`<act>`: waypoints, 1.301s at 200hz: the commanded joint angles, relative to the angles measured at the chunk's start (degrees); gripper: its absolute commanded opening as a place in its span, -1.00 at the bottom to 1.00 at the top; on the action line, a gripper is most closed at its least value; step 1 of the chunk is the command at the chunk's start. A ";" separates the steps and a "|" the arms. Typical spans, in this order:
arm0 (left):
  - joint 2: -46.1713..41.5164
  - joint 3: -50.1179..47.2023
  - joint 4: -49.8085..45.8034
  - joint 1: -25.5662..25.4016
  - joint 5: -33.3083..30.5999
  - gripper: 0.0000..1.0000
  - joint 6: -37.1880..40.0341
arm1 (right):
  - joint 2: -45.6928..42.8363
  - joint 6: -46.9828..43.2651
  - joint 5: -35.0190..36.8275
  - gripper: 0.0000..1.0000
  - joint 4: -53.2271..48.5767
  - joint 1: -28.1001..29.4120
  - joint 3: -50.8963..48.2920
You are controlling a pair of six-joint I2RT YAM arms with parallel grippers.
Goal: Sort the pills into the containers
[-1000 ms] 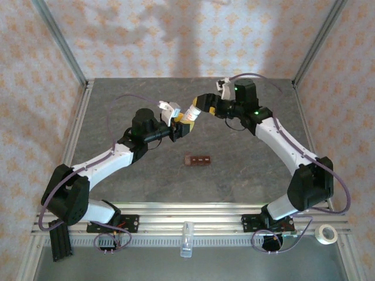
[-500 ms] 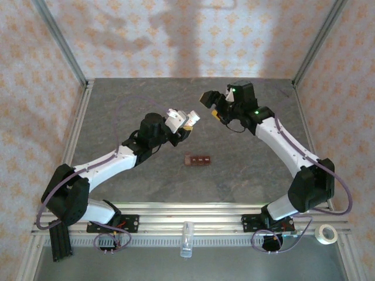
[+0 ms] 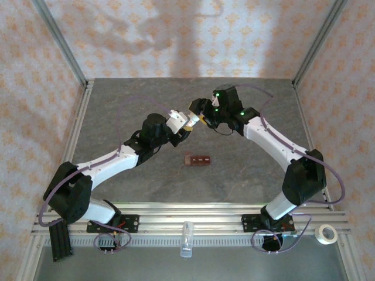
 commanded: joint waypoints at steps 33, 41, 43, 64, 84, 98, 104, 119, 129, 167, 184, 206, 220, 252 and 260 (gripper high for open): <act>0.88 2.34 2.10 -0.34 -0.92 -1.00 -1.05 | 0.33 -0.64 -0.03 -0.13 2.48 0.43 0.50; 0.92 2.50 2.37 -0.34 -0.86 -1.00 -1.49 | 0.12 -1.54 0.09 -0.19 2.18 0.33 0.48; 0.91 2.52 2.38 -0.34 -0.83 -1.00 -1.75 | 0.15 -1.69 0.04 -0.20 2.17 0.31 0.48; 0.55 2.97 2.63 -0.17 1.08 -1.00 -3.62 | -0.73 -4.13 -1.05 -0.27 4.23 -0.79 -0.69; -0.22 3.36 3.62 0.86 6.70 -1.00 -7.33 | -2.22 -8.01 -5.00 -0.28 10.40 -3.47 -3.58; -0.69 3.18 6.51 2.43 12.78 -1.00 -12.39 | -3.61 -11.56 -10.06 -0.26 17.11 -5.64 -6.55; -0.80 2.86 8.58 3.23 15.53 -1.00 -14.84 | -4.38 -12.99 -11.71 -0.24 19.29 -6.47 -7.86; -0.70 2.15 14.98 4.94 20.90 -1.00 -22.40 | -5.79 -15.16 -15.34 -0.22 23.09 -8.11 -10.08; -0.60 1.64 17.65 5.79 22.80 -1.00 -25.55 | -6.08 -15.85 -17.33 -0.22 23.65 -8.63 -10.22; -0.64 1.98 15.10 5.93 22.26 -1.00 -24.05 | -6.76 -14.99 -16.24 0.25 20.77 -8.69 -7.99; -0.68 2.44 11.60 5.78 20.30 -1.00 -20.83 | -8.20 -13.93 -12.70 0.60 18.15 -8.70 -7.31; -0.70 2.58 8.44 5.50 18.06 -1.00 -17.15 | -8.80 -12.30 -9.90 0.57 14.16 -8.67 -5.81; -0.61 2.35 7.69 5.38 16.64 -1.00 -15.96 | -9.15 -11.30 -7.46 0.58 13.20 -8.73 -6.19; -0.13 1.50 8.27 5.40 15.85 -1.00 -15.54 | -9.69 -7.94 -6.14 0.65 15.26 -8.70 -8.78; 0.05 1.58 8.04 5.32 15.87 -1.00 -15.33 | -9.36 -6.99 -6.53 0.68 15.79 -8.68 -8.96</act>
